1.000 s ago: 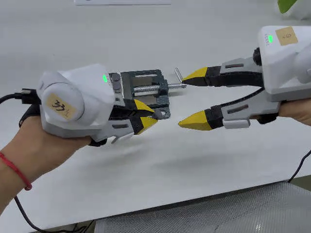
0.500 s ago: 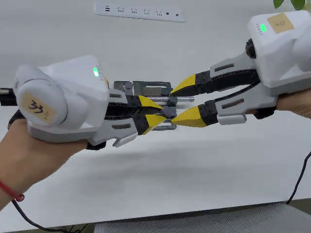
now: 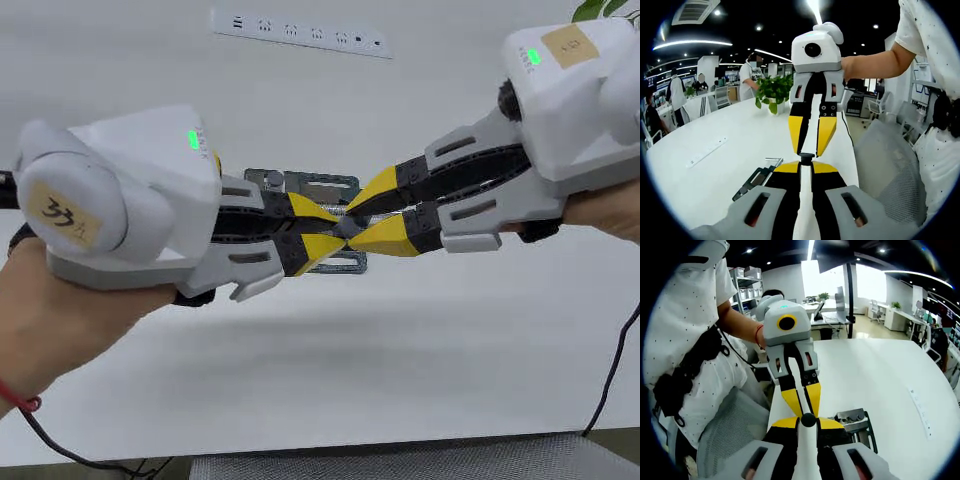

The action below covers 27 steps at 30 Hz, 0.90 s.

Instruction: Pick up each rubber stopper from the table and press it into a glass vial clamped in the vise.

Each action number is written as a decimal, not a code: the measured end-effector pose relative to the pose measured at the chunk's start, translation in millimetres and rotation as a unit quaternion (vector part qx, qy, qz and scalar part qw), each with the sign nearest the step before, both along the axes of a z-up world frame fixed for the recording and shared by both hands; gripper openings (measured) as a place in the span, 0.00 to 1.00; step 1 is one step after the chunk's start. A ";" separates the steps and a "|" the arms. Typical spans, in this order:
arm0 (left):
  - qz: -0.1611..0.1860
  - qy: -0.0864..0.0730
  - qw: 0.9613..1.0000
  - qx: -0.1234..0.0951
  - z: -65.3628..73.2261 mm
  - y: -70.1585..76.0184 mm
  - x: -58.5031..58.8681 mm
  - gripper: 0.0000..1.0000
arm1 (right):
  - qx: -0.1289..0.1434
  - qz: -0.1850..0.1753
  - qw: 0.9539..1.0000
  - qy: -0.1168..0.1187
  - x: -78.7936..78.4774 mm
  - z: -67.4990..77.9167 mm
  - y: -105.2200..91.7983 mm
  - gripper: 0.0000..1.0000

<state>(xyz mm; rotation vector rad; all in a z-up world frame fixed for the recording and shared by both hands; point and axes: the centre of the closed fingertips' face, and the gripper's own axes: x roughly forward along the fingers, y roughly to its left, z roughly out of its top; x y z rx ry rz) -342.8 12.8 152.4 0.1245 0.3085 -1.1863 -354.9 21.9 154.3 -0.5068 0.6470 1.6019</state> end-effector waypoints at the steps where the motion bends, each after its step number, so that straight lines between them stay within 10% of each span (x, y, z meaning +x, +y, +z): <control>1: 0.000 0.000 1.000 0.000 -0.2 0.3 -0.2 0.04 | 0.000 0.000 1.000 0.001 -0.1 0.1 0.4 0.09; 27: -0.008 0.006 1.000 0.007 -5.7 4.5 -1.8 0.04 | -0.012 0.012 1.000 -0.010 0.4 -4.7 3.3 0.06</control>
